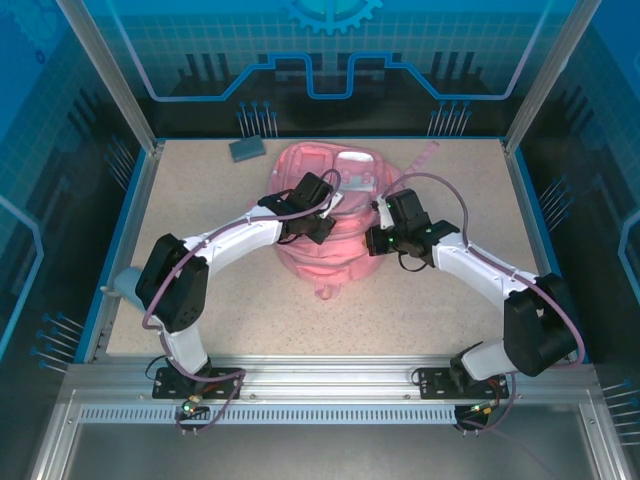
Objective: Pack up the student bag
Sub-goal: Unzip the student bag at the top-center of the table.
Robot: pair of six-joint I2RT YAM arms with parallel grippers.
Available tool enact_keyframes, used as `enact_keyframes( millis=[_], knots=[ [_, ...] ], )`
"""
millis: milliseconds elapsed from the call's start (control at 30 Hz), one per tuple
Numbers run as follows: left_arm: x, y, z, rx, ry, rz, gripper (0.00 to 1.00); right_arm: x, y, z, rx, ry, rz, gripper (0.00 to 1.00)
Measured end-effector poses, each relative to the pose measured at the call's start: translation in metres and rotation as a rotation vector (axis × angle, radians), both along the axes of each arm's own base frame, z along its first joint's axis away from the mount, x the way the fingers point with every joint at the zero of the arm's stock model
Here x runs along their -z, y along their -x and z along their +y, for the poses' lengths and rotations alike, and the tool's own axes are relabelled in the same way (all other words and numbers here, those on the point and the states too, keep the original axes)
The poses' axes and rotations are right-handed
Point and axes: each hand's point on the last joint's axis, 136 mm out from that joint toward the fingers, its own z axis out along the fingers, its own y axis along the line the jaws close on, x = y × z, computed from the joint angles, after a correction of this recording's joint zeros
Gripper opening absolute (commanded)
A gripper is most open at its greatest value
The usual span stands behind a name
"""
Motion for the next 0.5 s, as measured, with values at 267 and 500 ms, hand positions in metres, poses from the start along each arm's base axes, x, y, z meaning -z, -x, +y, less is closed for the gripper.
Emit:
enact_keyframes(
  millis=[267,500],
  knots=[
    [-0.002,-0.003,0.002,-0.024,-0.010,-0.019,0.00,-0.013,0.002,-0.007,0.051,-0.008,-0.035,0.00],
    [-0.003,-0.004,-0.004,0.002,0.012,-0.062,0.00,-0.018,0.001,-0.024,0.101,0.024,-0.043,0.00]
  ],
)
